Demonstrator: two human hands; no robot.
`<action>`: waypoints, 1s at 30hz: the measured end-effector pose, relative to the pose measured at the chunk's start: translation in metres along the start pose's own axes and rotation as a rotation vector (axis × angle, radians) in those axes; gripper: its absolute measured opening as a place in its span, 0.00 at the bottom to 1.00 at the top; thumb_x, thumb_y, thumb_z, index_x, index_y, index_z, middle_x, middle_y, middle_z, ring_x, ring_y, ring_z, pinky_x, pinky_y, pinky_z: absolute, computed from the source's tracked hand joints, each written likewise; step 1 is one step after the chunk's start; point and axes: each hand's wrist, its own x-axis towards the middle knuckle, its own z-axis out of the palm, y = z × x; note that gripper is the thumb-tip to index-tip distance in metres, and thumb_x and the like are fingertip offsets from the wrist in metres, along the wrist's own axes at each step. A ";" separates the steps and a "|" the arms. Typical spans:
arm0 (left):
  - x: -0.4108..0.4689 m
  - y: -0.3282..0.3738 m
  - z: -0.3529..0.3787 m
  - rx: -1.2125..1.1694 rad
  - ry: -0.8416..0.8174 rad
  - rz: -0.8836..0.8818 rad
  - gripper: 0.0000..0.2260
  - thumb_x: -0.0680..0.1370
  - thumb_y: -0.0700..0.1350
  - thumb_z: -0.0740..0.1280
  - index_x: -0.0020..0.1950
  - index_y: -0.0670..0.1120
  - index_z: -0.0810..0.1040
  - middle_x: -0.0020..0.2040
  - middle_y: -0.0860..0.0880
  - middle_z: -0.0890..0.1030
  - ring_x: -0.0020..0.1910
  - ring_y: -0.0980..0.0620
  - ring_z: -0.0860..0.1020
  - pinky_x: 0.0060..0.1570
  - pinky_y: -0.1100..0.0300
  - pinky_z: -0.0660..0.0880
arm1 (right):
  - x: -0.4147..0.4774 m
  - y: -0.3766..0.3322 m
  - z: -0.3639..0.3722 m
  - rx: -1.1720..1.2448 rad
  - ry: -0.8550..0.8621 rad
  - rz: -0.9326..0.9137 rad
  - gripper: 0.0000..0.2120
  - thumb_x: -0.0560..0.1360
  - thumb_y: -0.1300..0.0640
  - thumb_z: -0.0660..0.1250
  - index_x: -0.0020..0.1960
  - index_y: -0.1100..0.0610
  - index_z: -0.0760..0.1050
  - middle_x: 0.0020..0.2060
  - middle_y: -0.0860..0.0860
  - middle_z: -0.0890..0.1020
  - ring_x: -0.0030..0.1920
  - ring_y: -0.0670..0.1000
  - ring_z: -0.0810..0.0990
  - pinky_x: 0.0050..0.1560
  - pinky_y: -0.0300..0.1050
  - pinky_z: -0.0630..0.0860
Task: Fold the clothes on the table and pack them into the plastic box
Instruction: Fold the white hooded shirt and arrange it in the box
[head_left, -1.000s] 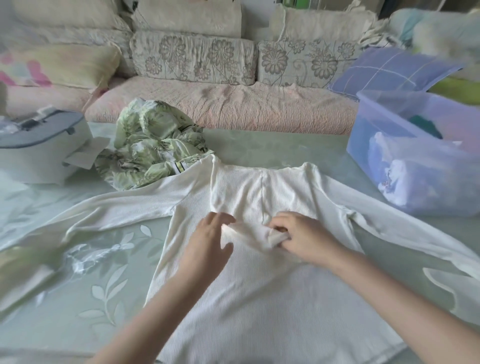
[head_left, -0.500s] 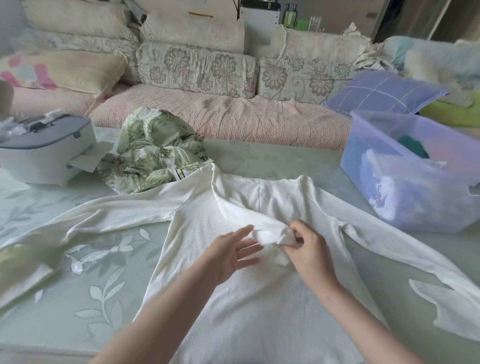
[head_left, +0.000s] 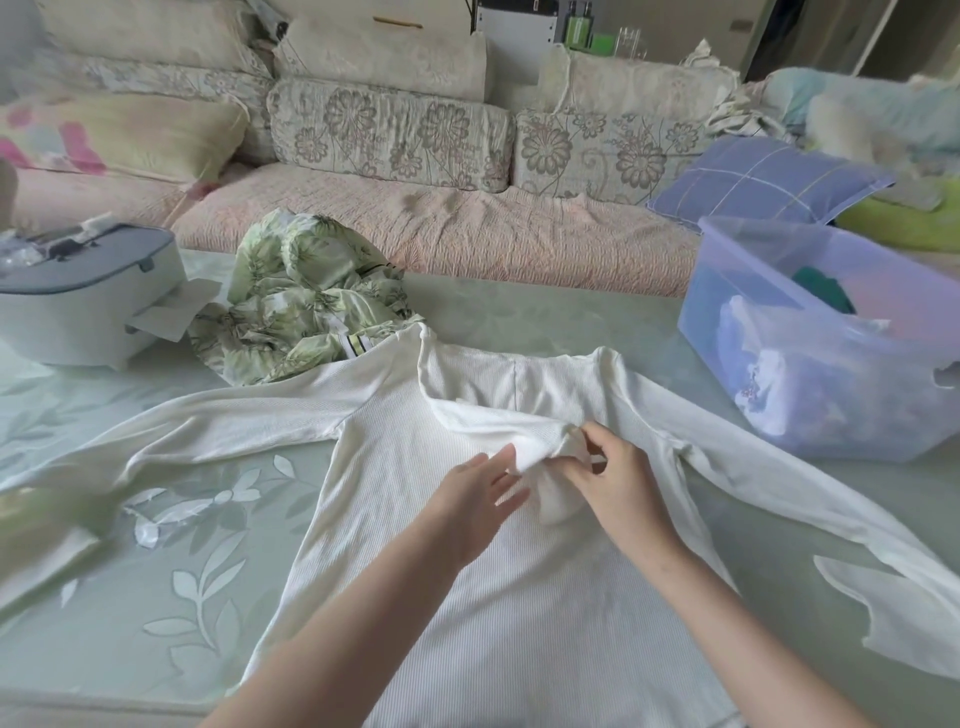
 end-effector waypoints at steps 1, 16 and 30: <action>0.000 0.001 -0.001 -0.048 0.005 0.010 0.18 0.80 0.40 0.62 0.67 0.33 0.69 0.57 0.41 0.80 0.53 0.49 0.80 0.57 0.53 0.77 | 0.001 0.000 -0.001 0.000 -0.003 0.004 0.15 0.69 0.47 0.71 0.32 0.48 0.66 0.26 0.40 0.75 0.29 0.40 0.72 0.32 0.41 0.68; -0.035 0.003 -0.042 1.590 0.348 0.238 0.20 0.80 0.48 0.60 0.70 0.42 0.61 0.49 0.44 0.81 0.46 0.46 0.80 0.45 0.56 0.76 | -0.026 0.033 -0.012 -0.631 -0.190 -0.545 0.12 0.72 0.58 0.60 0.46 0.52 0.82 0.50 0.44 0.83 0.53 0.45 0.79 0.56 0.41 0.71; -0.024 0.000 -0.047 2.037 0.122 0.754 0.16 0.78 0.40 0.64 0.65 0.51 0.74 0.60 0.56 0.77 0.61 0.54 0.74 0.59 0.59 0.71 | -0.048 0.033 0.003 -0.605 -0.296 -0.509 0.17 0.73 0.61 0.65 0.59 0.48 0.79 0.59 0.43 0.80 0.59 0.41 0.78 0.58 0.50 0.77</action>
